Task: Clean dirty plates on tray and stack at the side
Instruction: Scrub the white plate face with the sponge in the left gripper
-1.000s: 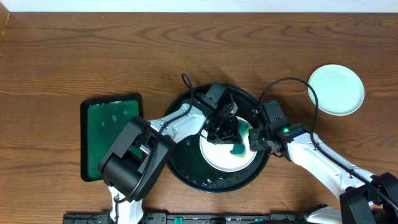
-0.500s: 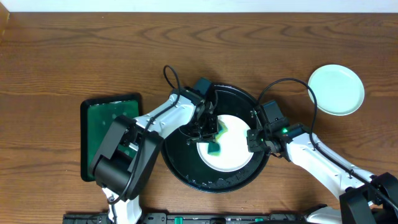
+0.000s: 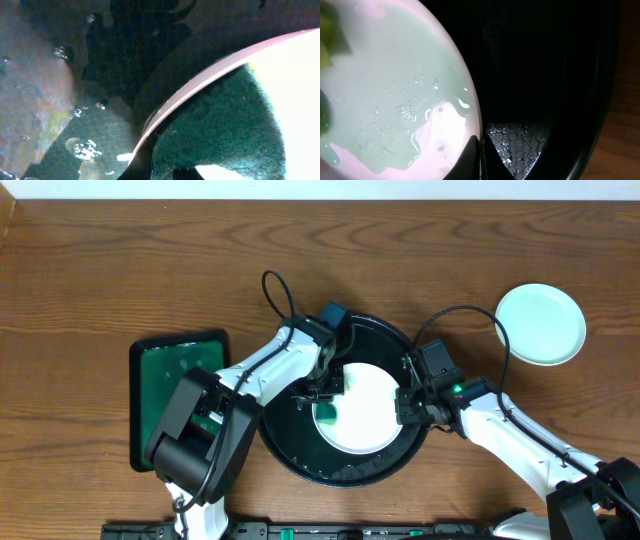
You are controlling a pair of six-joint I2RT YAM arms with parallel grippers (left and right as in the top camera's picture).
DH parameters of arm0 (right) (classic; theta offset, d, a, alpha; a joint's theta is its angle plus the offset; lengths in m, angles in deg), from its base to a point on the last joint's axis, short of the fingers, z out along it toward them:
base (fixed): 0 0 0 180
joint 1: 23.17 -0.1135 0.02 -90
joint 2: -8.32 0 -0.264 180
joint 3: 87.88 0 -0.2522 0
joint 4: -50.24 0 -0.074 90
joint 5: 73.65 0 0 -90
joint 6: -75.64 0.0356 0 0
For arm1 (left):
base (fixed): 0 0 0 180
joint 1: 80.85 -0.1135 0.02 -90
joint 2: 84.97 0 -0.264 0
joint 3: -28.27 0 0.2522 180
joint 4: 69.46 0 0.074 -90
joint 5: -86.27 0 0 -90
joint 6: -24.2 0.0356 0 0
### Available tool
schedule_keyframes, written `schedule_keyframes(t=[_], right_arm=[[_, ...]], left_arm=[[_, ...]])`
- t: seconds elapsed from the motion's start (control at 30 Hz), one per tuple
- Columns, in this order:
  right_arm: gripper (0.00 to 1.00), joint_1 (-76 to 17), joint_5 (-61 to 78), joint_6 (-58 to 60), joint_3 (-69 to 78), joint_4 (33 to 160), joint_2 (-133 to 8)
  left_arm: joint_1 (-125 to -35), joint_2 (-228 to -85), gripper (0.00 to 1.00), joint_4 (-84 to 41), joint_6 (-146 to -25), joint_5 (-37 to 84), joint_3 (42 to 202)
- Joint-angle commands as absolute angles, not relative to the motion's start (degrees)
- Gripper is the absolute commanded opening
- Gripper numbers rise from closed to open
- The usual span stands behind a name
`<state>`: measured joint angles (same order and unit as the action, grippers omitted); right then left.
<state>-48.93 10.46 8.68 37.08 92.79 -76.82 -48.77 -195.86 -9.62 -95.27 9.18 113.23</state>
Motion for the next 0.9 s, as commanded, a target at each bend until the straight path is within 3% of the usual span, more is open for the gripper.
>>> schedule_keyframes(t=[0.0,0.43,0.87], right_arm=[[0.01,-48.67,14.86,9.23,36.91,93.6,-77.08],[0.01,-48.67,14.86,9.21,36.91,94.04,-77.08],[0.01,-48.67,14.86,9.38,36.91,94.28,-77.08]], left_arm=[[-50.26,-199.14,0.07,-13.16,-90.88,5.35,113.32],[-40.62,-199.14,0.07,-25.79,-89.19,32.72,113.32],[-41.69,-199.17,0.07,-23.01,-101.61,31.84,113.25]])
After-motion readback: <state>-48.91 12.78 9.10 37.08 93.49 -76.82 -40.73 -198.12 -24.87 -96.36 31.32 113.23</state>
